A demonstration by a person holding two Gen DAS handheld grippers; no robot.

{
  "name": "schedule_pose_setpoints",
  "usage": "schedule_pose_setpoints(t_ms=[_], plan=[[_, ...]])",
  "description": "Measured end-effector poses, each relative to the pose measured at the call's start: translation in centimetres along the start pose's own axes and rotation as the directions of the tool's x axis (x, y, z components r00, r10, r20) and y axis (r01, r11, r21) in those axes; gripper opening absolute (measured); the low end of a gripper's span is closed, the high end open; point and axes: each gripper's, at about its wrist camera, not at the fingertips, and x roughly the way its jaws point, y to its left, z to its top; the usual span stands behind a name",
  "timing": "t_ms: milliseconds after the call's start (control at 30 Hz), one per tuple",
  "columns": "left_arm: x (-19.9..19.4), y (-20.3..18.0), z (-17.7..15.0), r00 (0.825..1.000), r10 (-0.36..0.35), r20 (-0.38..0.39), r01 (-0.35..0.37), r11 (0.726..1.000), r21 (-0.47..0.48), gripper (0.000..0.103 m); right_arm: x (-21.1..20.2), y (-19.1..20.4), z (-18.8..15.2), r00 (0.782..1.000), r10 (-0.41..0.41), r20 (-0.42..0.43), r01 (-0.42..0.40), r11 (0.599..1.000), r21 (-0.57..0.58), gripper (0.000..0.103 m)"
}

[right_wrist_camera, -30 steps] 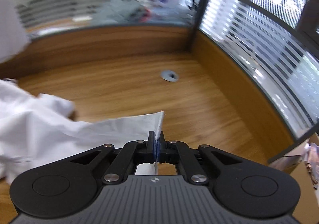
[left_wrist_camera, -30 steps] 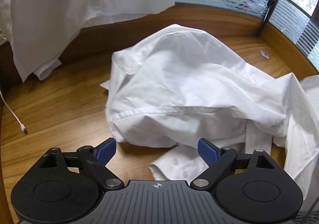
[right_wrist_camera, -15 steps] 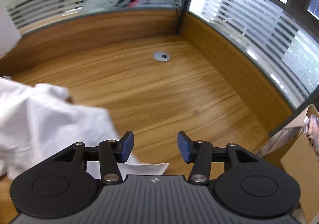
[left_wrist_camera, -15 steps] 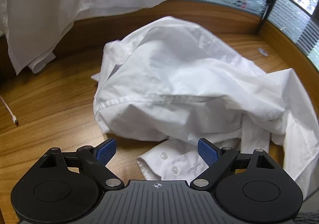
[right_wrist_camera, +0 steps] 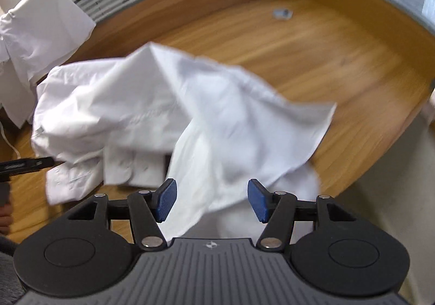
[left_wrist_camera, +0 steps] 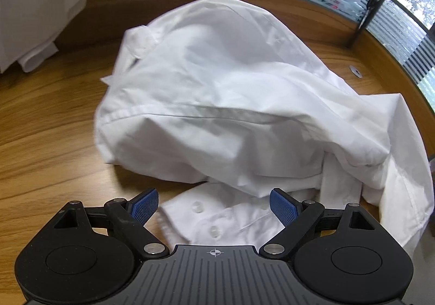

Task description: Fold clothes

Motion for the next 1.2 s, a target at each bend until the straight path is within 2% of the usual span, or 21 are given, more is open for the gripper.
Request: schedule_pose_setpoints(t_ms=[167, 233, 267, 333, 367, 400, 433, 467, 567, 700, 900, 1067, 1200], plan=[[1.3, -0.8, 0.0, 0.999, -0.029, 0.030, 0.031, 0.998, -0.052, 0.090, 2.9, 0.9, -1.9, 0.998, -0.040, -0.048, 0.039, 0.999, -0.009, 0.064], [1.9, -1.1, 0.1, 0.999, -0.030, 0.031, 0.032, 0.998, -0.057, 0.090, 3.7, 0.6, -1.8, 0.997, -0.037, -0.061, 0.037, 0.999, -0.003, 0.055], [2.2, -1.3, 0.2, 0.999, -0.029, 0.032, 0.031, 0.998, -0.052, 0.090, 4.0, 0.3, -1.6, 0.998, -0.032, -0.061, 0.032, 0.999, 0.003, 0.043], [2.7, -1.7, 0.3, 0.999, -0.010, 0.037, 0.011, 0.999, -0.032, 0.084, 4.4, -0.3, -0.9, 0.997, -0.025, -0.067, 0.026, 1.000, 0.015, 0.029], [3.0, -1.8, 0.3, 0.999, 0.000, 0.038, 0.001, 1.000, -0.023, 0.074, 4.3, -0.5, -0.5, 0.998, -0.021, -0.064, 0.022, 1.000, 0.015, 0.012], [3.3, -1.8, 0.4, 1.000, 0.003, 0.028, -0.003, 1.000, -0.019, 0.054, 4.1, -0.7, -0.2, 0.998, -0.021, -0.058, 0.021, 1.000, 0.011, 0.008], [3.6, -1.9, 0.4, 1.000, 0.007, 0.020, -0.006, 1.000, -0.015, 0.041, 3.9, -0.9, 0.3, 0.998, -0.026, -0.049, 0.026, 1.000, 0.001, 0.007], [3.5, -1.9, 0.5, 1.000, 0.007, 0.022, -0.007, 1.000, -0.012, 0.020, 3.6, -1.1, 0.7, 0.999, -0.034, -0.039, 0.034, 0.999, -0.013, 0.006], [2.9, -2.4, 0.7, 0.998, 0.033, 0.048, -0.034, 0.999, 0.011, 0.003, 2.7, -2.0, 2.7, 0.998, -0.064, -0.010, 0.064, 0.995, -0.075, 0.005], [0.0, -3.8, 2.9, 0.987, 0.085, 0.136, -0.091, 0.995, 0.039, 0.003, 1.2, -3.6, 6.8, 0.993, -0.109, 0.044, 0.115, 0.978, -0.177, 0.005], [-3.5, -6.1, 8.4, 0.951, 0.182, 0.251, -0.193, 0.981, 0.019, 0.002, 0.2, -6.4, 15.8, 0.987, -0.089, 0.130, 0.124, 0.948, -0.292, 0.005], [-5.1, -7.2, 14.1, 0.894, 0.302, 0.330, -0.307, 0.951, -0.039, 0.002, 1.1, -7.8, 24.0, 0.982, -0.023, 0.188, 0.092, 0.925, -0.368, 0.005], [-5.7, -7.0, 18.9, 0.853, 0.364, 0.375, -0.362, 0.929, -0.077, 0.002, 2.1, -7.2, 30.3, 0.974, 0.035, 0.225, 0.072, 0.891, -0.448, 0.004]])
